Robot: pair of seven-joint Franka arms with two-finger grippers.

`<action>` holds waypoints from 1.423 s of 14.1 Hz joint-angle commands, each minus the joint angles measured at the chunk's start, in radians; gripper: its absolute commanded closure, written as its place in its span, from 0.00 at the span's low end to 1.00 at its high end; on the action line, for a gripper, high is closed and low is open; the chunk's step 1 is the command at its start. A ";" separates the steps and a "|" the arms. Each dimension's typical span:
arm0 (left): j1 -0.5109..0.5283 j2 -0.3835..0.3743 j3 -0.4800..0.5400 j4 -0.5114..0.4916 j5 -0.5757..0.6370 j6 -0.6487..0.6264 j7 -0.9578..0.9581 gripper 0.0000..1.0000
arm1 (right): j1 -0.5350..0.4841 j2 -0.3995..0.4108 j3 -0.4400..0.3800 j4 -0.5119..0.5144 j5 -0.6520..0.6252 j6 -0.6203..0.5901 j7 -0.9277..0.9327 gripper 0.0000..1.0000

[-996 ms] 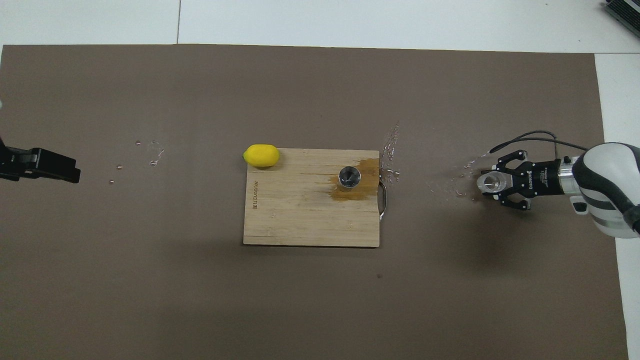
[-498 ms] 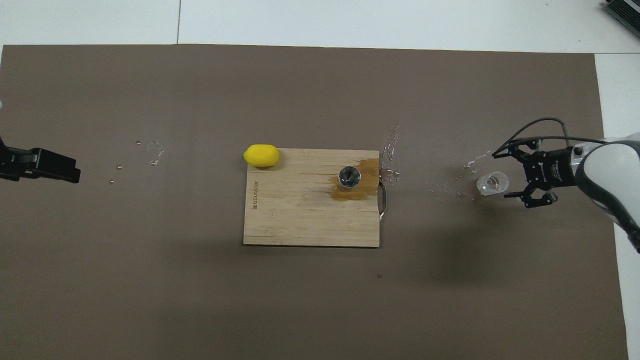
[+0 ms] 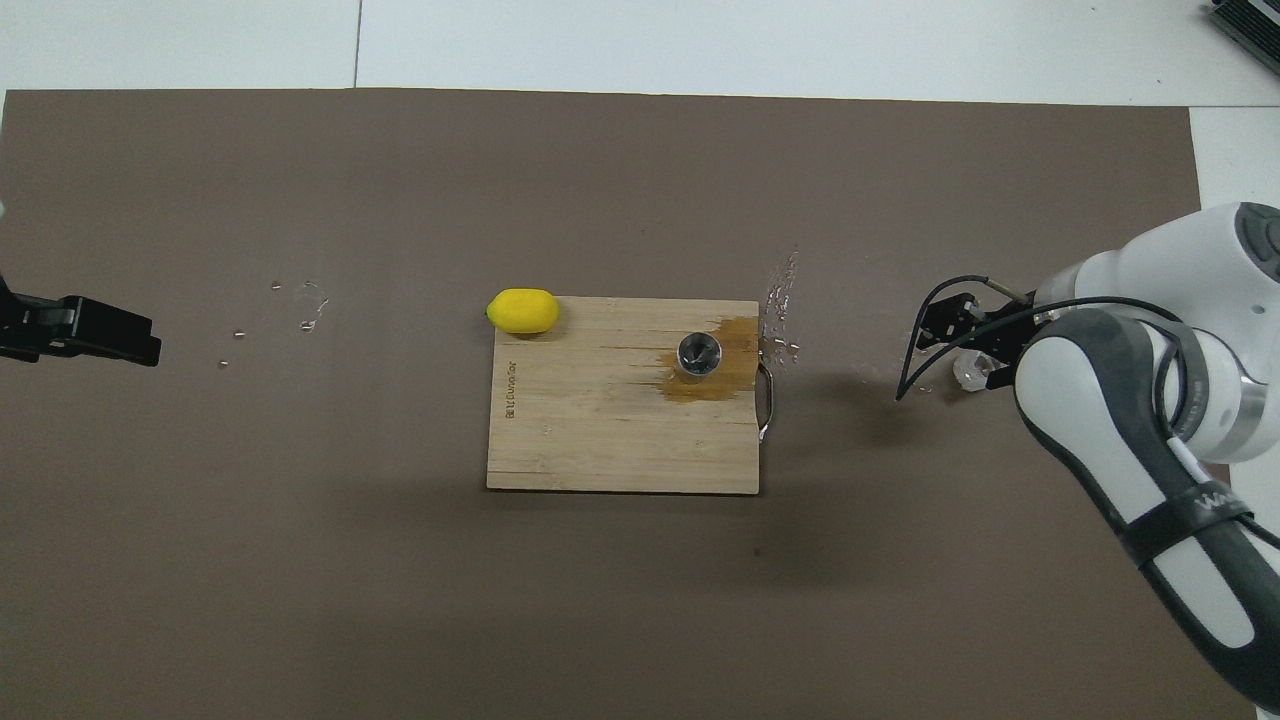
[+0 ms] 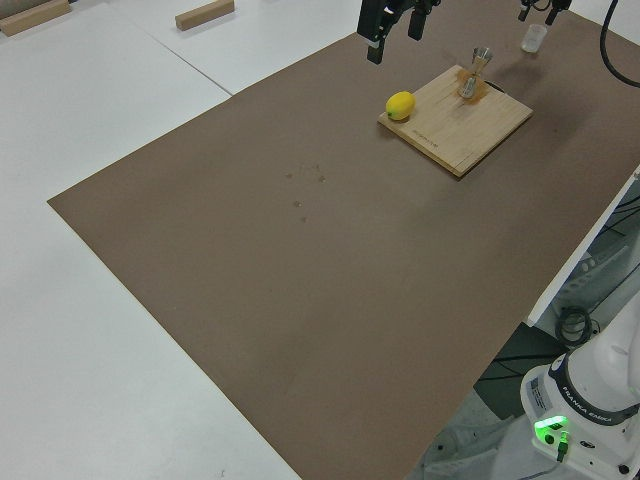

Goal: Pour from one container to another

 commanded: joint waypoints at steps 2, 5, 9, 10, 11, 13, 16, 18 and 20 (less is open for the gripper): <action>-0.010 -0.031 0.010 -0.038 -0.006 0.019 0.004 0.00 | 0.057 -0.112 0.001 0.029 -0.150 -0.075 -0.066 0.00; -0.010 -0.031 0.010 -0.038 -0.006 0.019 0.004 0.00 | 0.061 -0.137 0.030 0.202 -0.151 -0.251 -0.067 0.00; -0.010 -0.031 0.010 -0.038 -0.006 0.019 0.004 0.00 | 0.057 -0.127 0.030 0.402 -0.156 -0.407 -0.080 0.00; -0.010 -0.031 0.010 -0.038 -0.006 0.019 0.004 0.00 | 0.059 -0.127 0.030 0.437 -0.168 -0.462 -0.081 0.00; -0.010 -0.032 0.010 -0.038 -0.006 0.019 0.004 0.00 | 0.061 -0.127 0.030 0.453 -0.188 -0.496 -0.083 0.00; -0.010 -0.031 0.010 -0.038 -0.006 0.019 0.004 0.00 | 0.057 -0.131 0.032 0.434 -0.191 -0.504 -0.113 0.00; -0.010 -0.032 0.010 -0.038 -0.006 0.019 0.004 0.00 | 0.057 -0.176 0.032 0.359 -0.193 -0.509 -0.129 0.00; -0.010 -0.031 0.010 -0.038 -0.006 0.019 0.004 0.00 | 0.057 -0.171 0.032 0.368 -0.190 -0.506 -0.207 0.00; -0.010 -0.031 0.010 -0.038 -0.006 0.019 0.004 0.00 | 0.054 -0.171 0.030 0.370 -0.182 -0.506 -0.215 0.00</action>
